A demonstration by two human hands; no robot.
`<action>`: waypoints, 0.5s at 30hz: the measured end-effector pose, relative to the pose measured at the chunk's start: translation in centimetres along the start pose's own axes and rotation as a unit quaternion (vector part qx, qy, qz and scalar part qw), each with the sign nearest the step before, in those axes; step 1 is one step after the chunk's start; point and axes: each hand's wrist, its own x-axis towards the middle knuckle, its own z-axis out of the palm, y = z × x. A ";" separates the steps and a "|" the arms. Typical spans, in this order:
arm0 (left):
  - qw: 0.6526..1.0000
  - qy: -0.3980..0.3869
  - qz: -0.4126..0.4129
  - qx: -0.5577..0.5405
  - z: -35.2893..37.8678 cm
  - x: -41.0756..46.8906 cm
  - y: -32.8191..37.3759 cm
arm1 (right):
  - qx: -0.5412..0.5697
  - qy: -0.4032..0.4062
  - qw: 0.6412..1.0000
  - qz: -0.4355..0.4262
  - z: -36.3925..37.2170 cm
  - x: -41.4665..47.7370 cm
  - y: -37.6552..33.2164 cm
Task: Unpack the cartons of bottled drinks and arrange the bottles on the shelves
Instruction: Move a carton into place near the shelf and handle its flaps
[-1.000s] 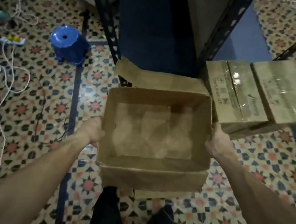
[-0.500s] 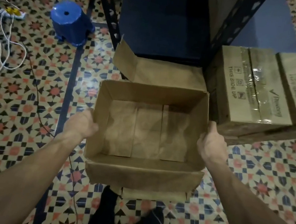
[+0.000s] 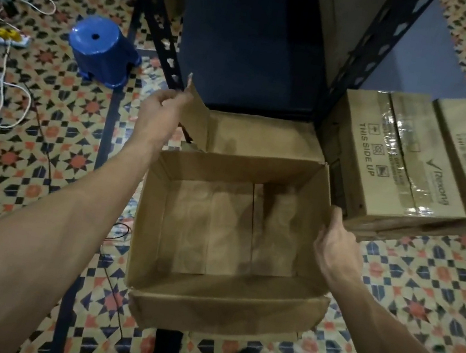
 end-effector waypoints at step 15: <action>0.991 -0.040 0.082 0.102 -4.4 -6.5 -6.7 | -0.060 -0.014 0.997 0.036 0.1 0.8 -1.1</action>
